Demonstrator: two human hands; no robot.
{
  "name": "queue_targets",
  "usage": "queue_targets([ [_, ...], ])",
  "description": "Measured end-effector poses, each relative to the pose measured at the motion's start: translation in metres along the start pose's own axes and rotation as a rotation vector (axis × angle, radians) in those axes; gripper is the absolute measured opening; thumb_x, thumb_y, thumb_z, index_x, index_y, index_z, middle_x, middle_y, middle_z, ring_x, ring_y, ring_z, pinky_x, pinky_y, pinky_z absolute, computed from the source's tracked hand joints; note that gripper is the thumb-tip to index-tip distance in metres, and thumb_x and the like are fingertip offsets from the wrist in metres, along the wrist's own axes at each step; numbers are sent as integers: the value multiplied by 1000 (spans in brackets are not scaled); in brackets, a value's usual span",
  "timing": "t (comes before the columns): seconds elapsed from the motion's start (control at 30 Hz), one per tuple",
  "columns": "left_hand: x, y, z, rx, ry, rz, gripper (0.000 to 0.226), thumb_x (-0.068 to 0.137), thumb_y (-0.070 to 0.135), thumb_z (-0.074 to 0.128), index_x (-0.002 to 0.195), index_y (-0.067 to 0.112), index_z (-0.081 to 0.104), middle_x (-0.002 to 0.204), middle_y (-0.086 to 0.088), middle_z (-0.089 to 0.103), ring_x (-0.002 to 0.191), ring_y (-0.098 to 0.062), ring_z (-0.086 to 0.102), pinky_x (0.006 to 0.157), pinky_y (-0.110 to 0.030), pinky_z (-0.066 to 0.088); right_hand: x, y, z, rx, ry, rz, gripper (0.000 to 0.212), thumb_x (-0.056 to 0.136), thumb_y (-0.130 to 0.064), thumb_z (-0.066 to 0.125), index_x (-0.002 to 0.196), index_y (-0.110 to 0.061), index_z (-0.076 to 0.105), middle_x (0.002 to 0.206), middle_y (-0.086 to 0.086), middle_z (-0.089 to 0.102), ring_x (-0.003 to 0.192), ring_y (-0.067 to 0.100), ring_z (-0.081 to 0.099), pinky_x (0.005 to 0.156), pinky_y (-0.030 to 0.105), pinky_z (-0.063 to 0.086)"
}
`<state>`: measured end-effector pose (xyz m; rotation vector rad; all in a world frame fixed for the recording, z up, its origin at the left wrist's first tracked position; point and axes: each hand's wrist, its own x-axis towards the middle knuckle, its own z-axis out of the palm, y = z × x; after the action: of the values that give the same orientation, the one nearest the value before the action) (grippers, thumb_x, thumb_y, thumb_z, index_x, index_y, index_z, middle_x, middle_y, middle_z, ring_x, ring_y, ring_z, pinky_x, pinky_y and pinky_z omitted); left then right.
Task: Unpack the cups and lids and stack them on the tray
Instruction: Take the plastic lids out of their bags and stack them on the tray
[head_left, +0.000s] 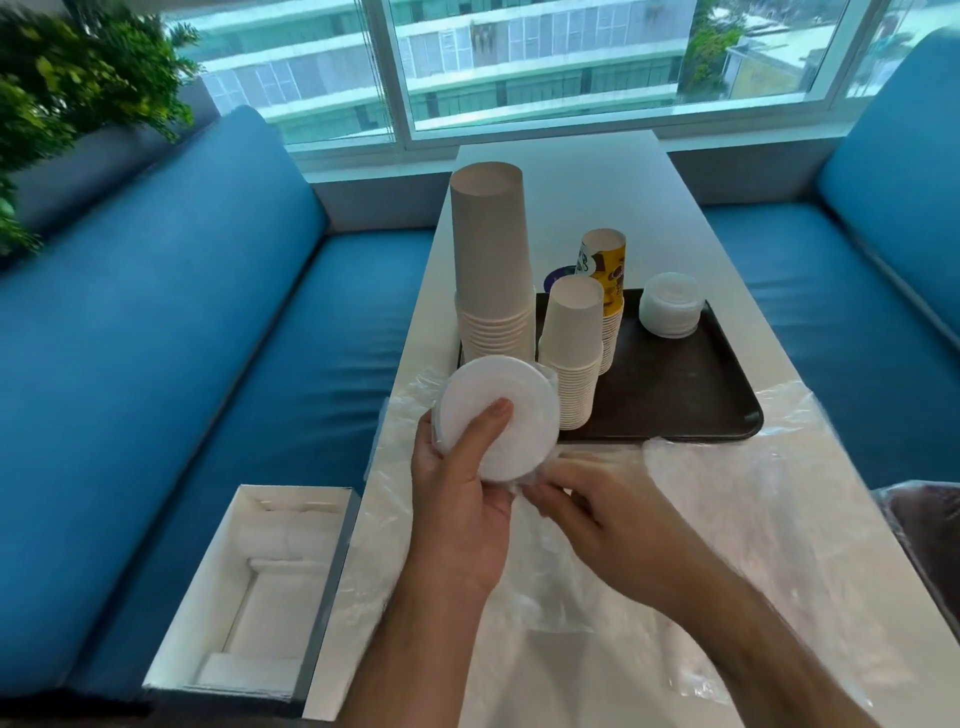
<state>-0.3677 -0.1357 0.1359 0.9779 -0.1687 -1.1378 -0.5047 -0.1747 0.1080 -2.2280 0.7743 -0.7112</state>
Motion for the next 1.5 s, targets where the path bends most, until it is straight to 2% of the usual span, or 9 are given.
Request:
queue_targets([
  [0.13,-5,-3,-4,-1,1,-96,68,67,11,80,131,20,61,130,-17,62,118,-39,62,91,-70,51,-20,15,2,-9,-86,53,31,102,-40,52,71,-44,46,66,-16,50,66,13,53,58,24,41],
  [0.37,-14,-8,3,195,-66,-31,70,60,24,84,125,28,59,123,-3,63,114,-32,63,78,-58,60,-22,32,-42,-62,-362,275,23,85,-64,63,89,-41,62,92,-21,61,82,6,59,70,20,49],
  [0.5,-15,-16,7,568,-41,153,77,54,46,95,120,43,54,116,13,61,111,-20,62,78,-52,62,-7,24,-83,-25,-76,306,33,79,-52,73,108,-46,58,100,-21,61,89,3,61,70,17,53],
  [0.57,-16,-21,9,811,-46,256,69,66,49,89,119,49,45,113,26,54,105,-8,59,81,-32,62,1,14,-87,-32,65,203,36,83,-37,77,111,-48,55,104,-21,60,93,0,59,74,9,51],
  [0.67,-22,-22,17,958,-83,324,68,69,53,79,122,49,36,106,37,45,93,8,54,66,-1,49,7,4,-82,-29,46,104,42,82,-44,73,122,-45,58,116,-23,57,98,0,61,81,12,54],
  [0.87,-28,-25,28,1065,-221,397,63,74,55,66,124,69,30,116,46,38,97,19,49,66,6,39,4,7,-83,-4,78,76,40,79,-43,69,118,-35,69,118,-17,62,96,2,66,86,17,57],
  [1.2,-29,-35,40,1110,-190,356,43,74,58,63,111,65,44,105,47,39,93,14,50,60,7,36,-7,19,-82,-97,208,27,40,80,-36,69,117,-21,75,112,-11,65,91,-4,60,81,-4,42],
  [1.37,-27,-44,40,1190,-181,378,52,76,55,64,125,57,47,123,29,47,108,0,51,91,-19,49,-11,23,-85,-129,199,-9,39,80,-32,69,116,-18,75,115,1,71,96,6,64,83,9,50],
  [1.5,-28,-46,41,1190,-185,378,53,75,56,64,125,57,44,124,25,49,109,-5,52,93,-24,49,-13,27,-86,-134,226,-10,36,80,-32,70,112,-17,76,113,0,72,93,6,66,82,6,49],
])
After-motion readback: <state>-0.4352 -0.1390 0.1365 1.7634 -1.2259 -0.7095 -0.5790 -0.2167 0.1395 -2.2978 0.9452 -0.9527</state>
